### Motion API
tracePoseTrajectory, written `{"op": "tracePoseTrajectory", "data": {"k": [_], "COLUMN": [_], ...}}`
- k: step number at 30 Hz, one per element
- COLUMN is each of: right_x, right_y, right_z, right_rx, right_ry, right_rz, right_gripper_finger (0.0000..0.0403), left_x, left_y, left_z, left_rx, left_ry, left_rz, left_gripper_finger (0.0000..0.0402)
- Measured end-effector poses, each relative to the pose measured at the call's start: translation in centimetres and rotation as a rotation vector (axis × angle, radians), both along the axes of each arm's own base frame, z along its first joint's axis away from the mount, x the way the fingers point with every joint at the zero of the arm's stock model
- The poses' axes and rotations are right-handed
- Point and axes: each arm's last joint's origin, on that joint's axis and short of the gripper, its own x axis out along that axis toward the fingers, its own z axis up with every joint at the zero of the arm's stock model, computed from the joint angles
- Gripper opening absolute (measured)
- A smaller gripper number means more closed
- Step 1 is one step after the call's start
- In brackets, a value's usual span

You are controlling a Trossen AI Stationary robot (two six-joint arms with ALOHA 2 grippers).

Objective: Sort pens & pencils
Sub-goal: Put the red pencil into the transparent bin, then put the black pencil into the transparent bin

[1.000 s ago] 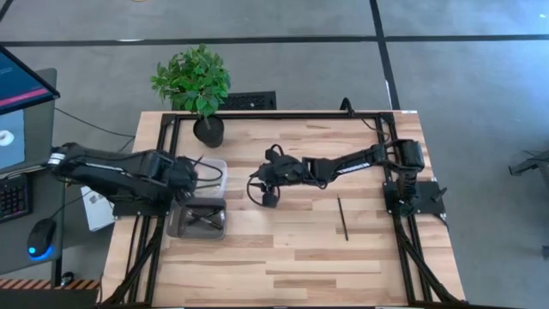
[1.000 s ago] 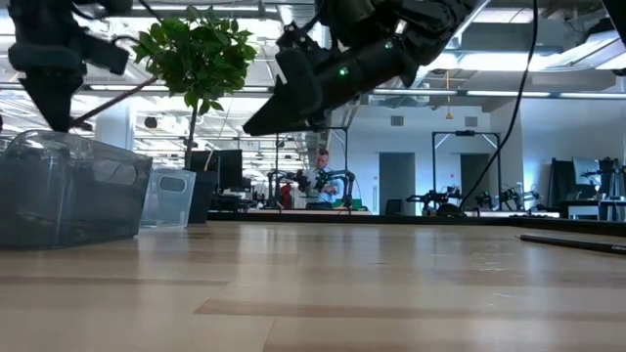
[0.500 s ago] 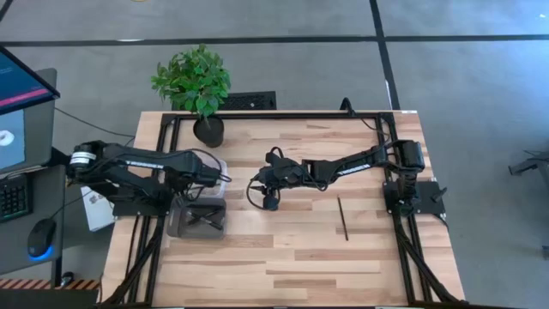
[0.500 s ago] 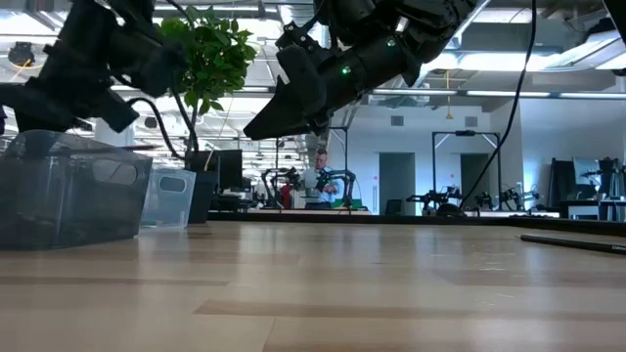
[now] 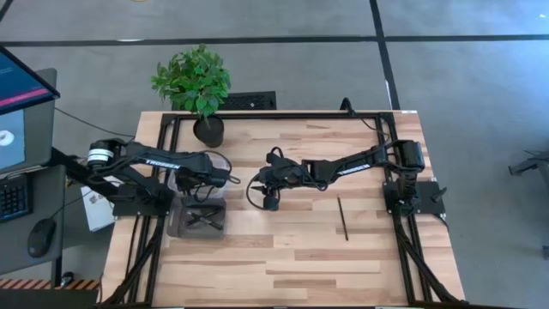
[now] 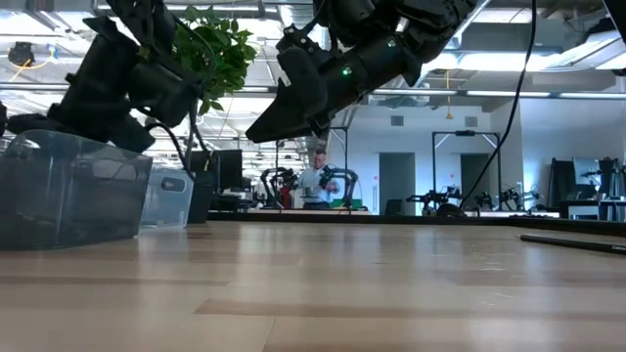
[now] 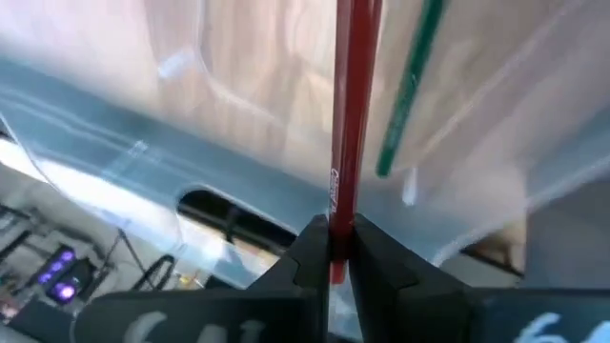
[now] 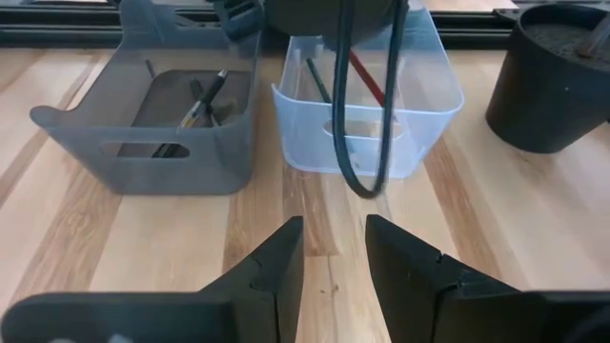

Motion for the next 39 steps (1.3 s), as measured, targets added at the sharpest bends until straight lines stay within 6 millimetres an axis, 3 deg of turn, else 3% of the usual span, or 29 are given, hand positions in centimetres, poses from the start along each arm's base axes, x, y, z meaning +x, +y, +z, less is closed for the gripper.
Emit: {"op": "tracePoseTrajectory", "data": {"k": [12, 21, 25, 34, 39], "right_x": [-0.1, -0.2, -1.3, -6.0, -9.5], "right_y": [0.0, 0.0, -0.4, 0.1, 1.4], "right_z": [-0.2, -0.2, 1.7, 5.8, 7.1], "right_rx": [0.000, -0.002, -0.009, 0.037, 0.191], "right_ry": [0.019, 0.028, 0.070, 0.246, 0.406], "right_rz": [0.000, 0.000, -0.005, -0.186, -0.313], "right_gripper_finger": [0.0136, 0.0133, 0.0132, 0.0127, 0.0126], "left_x": [0.4, 0.4, 0.5, 0.7, 2.0], "left_y": [0.1, 0.1, 0.1, 0.0, -0.4], "left_z": [-0.2, -0.2, 0.6, 6.5, 8.7], "left_rx": [0.025, 0.058, 0.177, 0.240, 0.244], "left_ry": [-0.049, -0.051, -0.108, -0.462, -0.911], "left_rz": [0.023, 0.031, -0.009, -0.004, -0.067], "left_gripper_finger": [0.0052, 0.0056, 0.0056, 0.0057, 0.0057]}}
